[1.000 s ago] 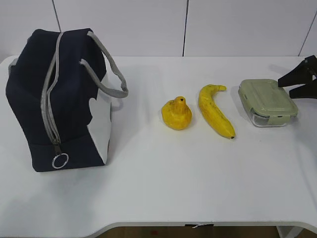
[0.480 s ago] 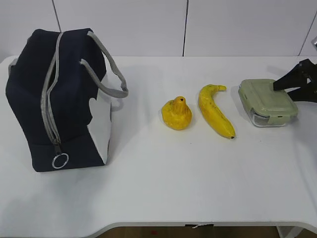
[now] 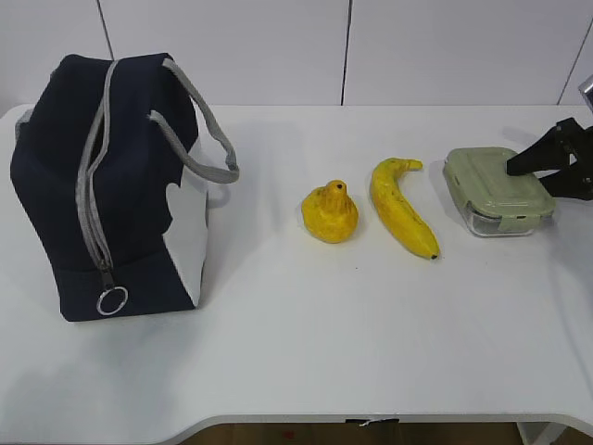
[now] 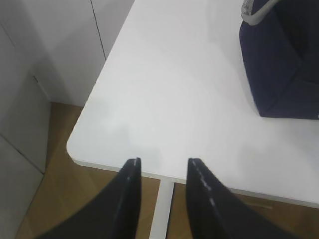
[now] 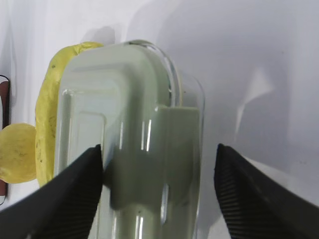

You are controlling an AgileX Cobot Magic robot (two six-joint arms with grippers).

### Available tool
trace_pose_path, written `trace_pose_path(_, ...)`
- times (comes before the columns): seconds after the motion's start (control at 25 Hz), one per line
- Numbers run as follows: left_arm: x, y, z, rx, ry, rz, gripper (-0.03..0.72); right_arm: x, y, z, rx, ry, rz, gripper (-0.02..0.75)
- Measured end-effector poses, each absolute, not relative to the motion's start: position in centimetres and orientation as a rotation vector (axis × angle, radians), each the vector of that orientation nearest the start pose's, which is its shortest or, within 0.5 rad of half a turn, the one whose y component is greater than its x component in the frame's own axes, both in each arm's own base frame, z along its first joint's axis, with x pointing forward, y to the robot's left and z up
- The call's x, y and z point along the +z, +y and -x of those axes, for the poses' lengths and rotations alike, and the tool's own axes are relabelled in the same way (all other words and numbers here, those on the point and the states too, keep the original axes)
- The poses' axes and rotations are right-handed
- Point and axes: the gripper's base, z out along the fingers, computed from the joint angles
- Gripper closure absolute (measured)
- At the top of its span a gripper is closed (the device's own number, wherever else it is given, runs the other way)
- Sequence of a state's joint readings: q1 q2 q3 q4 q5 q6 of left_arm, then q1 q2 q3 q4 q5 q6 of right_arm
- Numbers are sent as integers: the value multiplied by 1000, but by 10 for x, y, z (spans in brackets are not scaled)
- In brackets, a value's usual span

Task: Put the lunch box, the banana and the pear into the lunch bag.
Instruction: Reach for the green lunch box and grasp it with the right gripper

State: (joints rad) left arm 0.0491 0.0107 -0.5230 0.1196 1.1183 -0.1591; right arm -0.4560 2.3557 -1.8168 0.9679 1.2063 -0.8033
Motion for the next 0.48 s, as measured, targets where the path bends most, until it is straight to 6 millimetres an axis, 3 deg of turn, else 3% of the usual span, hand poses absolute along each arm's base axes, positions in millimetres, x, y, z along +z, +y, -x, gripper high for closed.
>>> trace_pose_path(0.2, 280, 9, 9, 77, 2072, 227, 447, 148, -144, -453, 1018, 2496, -81, 200)
trace_pose_path(0.48, 280, 9, 9, 77, 2072, 227, 447, 149, -144, -453, 1026, 2491, -86, 268)
